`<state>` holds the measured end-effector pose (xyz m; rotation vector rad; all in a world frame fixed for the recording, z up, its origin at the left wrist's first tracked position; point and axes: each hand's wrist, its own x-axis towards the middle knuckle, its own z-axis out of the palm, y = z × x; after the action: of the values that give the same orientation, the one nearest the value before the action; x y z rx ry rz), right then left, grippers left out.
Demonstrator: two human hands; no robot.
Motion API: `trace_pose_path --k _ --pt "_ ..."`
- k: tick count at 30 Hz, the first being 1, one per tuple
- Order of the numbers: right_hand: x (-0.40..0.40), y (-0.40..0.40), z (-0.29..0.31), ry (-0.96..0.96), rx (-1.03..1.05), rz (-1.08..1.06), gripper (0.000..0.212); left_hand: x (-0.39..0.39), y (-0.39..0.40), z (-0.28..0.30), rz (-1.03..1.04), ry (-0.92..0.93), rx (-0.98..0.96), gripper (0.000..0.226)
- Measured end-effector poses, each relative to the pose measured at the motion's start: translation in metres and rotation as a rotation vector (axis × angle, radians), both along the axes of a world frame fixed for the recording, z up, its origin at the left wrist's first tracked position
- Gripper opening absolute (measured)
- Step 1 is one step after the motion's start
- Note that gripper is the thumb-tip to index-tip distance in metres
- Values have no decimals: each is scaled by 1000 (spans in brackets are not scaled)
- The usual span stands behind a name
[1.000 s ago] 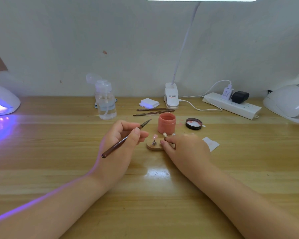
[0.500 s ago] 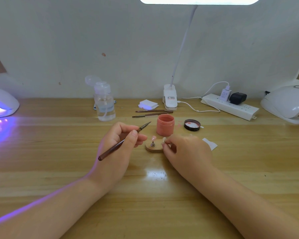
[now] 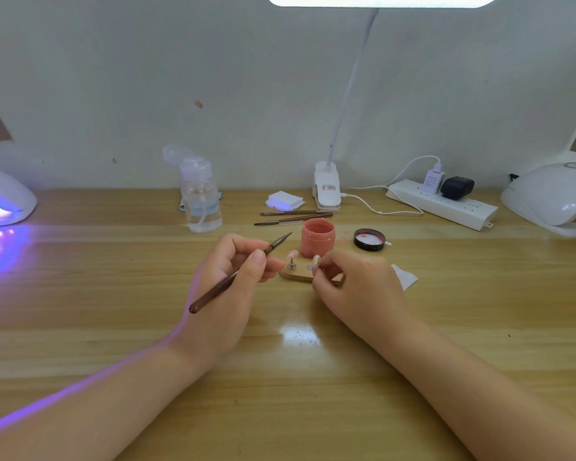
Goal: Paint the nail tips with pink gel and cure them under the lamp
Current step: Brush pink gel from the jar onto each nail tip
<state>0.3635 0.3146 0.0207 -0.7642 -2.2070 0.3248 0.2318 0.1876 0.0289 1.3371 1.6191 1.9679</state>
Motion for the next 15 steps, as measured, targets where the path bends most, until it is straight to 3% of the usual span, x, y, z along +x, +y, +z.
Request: trace_pose_path --k 6,15 --pt "-1 4 2 262 -401 120 5 7 -7 2 -44 224 -16 16" --pt "-1 5 2 305 -411 202 3 8 -9 0 -67 313 -63 20"
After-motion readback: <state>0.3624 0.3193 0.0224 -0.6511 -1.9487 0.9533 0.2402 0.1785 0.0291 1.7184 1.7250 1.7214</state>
